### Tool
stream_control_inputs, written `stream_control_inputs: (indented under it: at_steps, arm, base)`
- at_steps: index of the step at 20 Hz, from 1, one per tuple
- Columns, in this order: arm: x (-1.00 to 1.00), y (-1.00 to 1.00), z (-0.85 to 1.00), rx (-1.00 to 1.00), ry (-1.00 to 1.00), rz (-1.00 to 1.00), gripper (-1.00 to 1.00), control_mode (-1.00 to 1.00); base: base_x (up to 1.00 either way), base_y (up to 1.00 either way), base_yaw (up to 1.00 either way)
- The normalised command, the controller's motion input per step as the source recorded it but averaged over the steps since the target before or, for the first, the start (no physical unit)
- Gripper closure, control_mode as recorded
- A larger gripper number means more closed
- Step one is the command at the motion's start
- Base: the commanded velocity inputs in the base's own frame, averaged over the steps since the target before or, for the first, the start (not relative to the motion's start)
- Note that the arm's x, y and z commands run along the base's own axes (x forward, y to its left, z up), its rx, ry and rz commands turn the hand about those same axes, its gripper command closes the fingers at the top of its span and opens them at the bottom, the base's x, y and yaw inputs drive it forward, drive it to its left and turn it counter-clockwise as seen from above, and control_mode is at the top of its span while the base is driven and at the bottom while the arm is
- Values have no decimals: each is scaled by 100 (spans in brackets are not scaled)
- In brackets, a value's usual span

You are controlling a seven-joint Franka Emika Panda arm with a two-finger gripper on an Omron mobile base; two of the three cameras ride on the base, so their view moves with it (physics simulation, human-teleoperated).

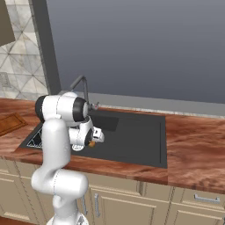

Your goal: Pick the apple from the sink and place it on the cutting board to airdry. Then turn off the sink faucet.

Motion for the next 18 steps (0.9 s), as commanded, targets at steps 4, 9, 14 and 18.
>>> stream_control_inputs:
  at_steps: [4, 9, 14, 18]
  arm:
    - [10, 0, -19, 0, 0, 0, -100, -100]
    - [12, 0, -16, 0, 0, 0, -100, -100]
    - [12, 0, -13, 0, 0, 0, 100, -100]
    - [0, 0, 1, 0, -1, 0, 100, -100]
  base:
    - [0, 0, 0]
    - [0, 0, 0]
    - [0, 0, 0]
    - [0, 0, 0]
